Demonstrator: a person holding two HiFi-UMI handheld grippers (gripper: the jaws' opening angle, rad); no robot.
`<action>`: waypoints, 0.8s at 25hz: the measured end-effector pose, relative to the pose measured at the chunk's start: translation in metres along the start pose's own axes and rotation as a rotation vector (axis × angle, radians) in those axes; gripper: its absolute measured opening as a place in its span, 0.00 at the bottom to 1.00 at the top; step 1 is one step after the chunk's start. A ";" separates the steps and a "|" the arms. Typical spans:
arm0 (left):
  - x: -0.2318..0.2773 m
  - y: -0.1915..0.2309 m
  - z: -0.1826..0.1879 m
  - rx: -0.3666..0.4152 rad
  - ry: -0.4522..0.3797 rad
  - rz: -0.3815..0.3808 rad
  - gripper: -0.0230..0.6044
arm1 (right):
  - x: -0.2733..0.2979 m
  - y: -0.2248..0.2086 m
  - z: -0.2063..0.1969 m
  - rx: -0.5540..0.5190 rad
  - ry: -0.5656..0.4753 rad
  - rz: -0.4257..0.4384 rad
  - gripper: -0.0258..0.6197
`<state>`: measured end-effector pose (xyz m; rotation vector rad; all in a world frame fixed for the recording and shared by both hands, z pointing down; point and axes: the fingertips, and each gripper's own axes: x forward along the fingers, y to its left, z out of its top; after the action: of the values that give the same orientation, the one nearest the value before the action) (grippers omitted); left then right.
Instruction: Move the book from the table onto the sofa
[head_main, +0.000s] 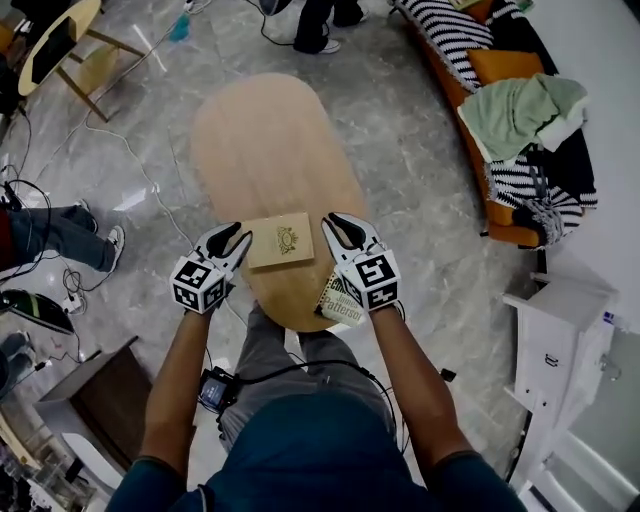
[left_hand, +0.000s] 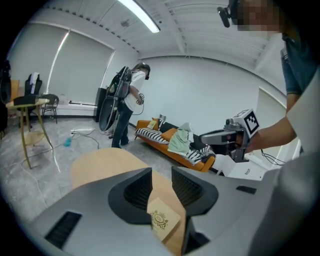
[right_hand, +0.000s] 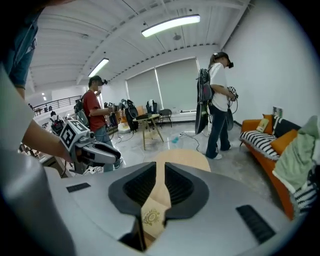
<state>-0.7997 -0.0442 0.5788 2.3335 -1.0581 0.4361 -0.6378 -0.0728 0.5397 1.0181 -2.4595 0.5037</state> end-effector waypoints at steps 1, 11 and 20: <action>0.006 0.012 -0.010 -0.029 0.004 0.018 0.21 | 0.012 -0.002 -0.012 0.011 0.028 0.002 0.13; 0.045 0.096 -0.137 -0.236 0.200 0.110 0.21 | 0.101 -0.021 -0.147 0.178 0.294 -0.005 0.18; 0.080 0.119 -0.217 -0.294 0.362 0.092 0.21 | 0.149 -0.036 -0.231 0.292 0.458 -0.017 0.18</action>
<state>-0.8546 -0.0286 0.8327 1.8666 -0.9799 0.6608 -0.6495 -0.0711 0.8162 0.9060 -2.0054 0.9920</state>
